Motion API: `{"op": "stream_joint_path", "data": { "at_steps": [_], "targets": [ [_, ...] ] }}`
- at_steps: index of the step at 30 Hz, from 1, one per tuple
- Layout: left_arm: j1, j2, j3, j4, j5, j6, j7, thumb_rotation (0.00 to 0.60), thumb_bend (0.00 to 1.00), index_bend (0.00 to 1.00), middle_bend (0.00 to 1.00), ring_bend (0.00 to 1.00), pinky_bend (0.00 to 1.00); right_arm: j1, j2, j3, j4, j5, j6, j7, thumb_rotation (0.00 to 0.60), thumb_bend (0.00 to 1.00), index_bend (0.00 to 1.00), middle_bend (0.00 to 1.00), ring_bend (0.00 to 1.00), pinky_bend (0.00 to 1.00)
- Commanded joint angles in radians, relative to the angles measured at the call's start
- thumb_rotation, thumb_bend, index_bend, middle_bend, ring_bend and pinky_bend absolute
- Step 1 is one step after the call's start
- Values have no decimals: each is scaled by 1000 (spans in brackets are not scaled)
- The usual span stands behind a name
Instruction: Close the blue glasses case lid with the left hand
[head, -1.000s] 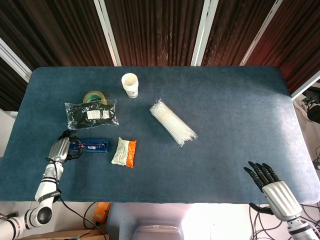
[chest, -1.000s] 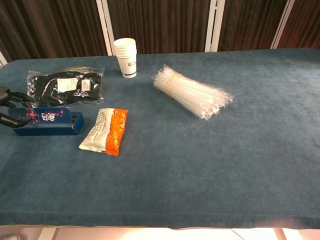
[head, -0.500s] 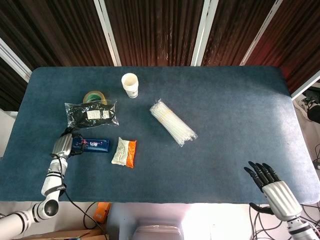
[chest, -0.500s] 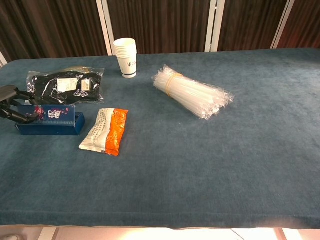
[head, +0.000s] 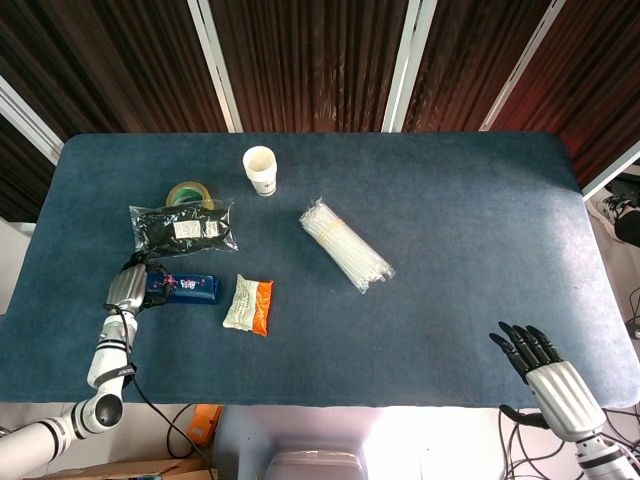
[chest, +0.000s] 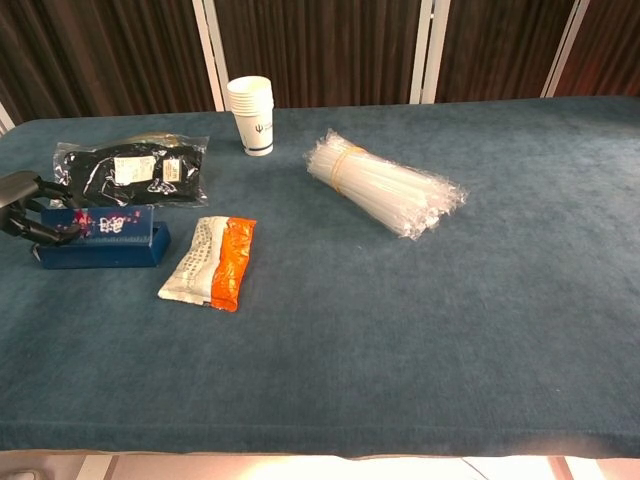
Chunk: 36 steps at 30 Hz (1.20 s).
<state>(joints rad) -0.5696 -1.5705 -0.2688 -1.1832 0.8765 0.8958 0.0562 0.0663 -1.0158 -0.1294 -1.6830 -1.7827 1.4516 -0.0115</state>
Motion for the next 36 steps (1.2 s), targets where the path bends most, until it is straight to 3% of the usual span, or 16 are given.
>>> {"op": "stream_joint_path", "data": {
  "at_steps": [1,5,18,24,27,31,34,36],
  "targets": [
    [2,-2,2,8,11,-1,-11,600,420,322,125,39,137,0,0,0,0,0,-1,-1,600,271,0,0,0,0],
    [3,-4,4,21,26,6,-15,600,419,239,111,38,137,0,-1,0,-1,0,-1,-2,600,271,0,0,0,0],
    [3,-20,5,47,48,31,-2,600,411,222,85,28,138,1,0,0,-1,0,-1,-1,600,271,0,0,0,0],
    [24,6,12,-33,112,90,-23,600,406,207,72,22,137,2,-1,-2,-3,-5,-4,-3,600,271,0,0,0,0],
    [57,51,26,-126,176,144,-63,600,405,177,60,15,138,2,0,-1,-2,-3,-2,1,600,272,0,0,0,0],
    [159,179,122,-306,356,277,-120,600,399,37,38,6,134,4,-1,2,0,5,-8,-3,600,271,0,0,0,0],
    [256,351,272,-460,526,359,-103,600,397,0,17,3,123,3,-4,1,-2,7,-13,-14,600,271,0,0,0,0],
    [315,418,343,-494,618,438,-62,600,395,0,1,0,110,1,-6,0,-3,5,-10,-20,600,271,0,0,0,0]
  ]
}}
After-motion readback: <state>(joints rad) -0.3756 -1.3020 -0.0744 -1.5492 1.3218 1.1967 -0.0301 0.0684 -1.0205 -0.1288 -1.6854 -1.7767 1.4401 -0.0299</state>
